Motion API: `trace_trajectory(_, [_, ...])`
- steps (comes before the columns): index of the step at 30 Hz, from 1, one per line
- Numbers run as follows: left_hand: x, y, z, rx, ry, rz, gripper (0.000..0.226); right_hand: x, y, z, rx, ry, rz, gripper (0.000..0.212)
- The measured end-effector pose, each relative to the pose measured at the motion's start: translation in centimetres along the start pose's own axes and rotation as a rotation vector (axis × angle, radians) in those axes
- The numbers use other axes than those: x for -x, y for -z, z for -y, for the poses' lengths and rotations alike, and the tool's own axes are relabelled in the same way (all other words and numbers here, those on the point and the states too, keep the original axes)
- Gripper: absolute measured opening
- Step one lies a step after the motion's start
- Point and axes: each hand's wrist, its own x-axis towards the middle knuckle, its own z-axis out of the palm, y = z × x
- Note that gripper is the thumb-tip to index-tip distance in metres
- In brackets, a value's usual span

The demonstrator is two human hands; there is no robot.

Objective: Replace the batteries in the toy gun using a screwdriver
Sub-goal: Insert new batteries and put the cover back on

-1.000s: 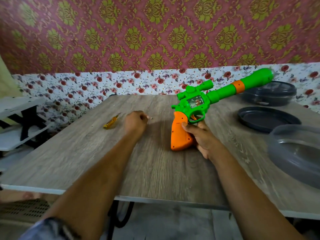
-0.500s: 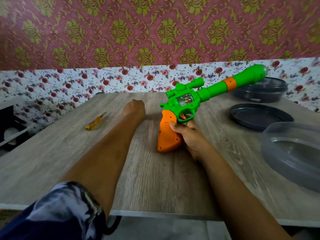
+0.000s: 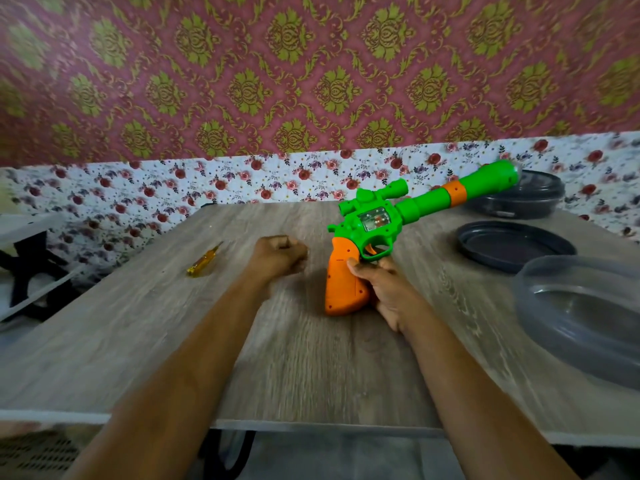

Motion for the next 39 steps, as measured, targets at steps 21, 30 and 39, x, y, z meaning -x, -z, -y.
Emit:
trace_trajectory(21, [4.9, -1.9, -1.4, 0.145, -0.110, 0.145, 0.017, 0.3, 0.2, 0.9, -0.132, -0.090, -0.039, 0.046])
trace_trajectory(30, [4.7, -1.7, -1.3, 0.097, -0.135, 0.175, 0.015, 0.6, 0.1, 1.2, -0.129, -0.104, -0.048, 0.046])
trace_trajectory(39, [4.6, -1.6, -1.3, 0.078, -0.018, 0.206, 0.019, 0.6, 0.1, 1.0, -0.040, -0.089, -0.020, 0.045])
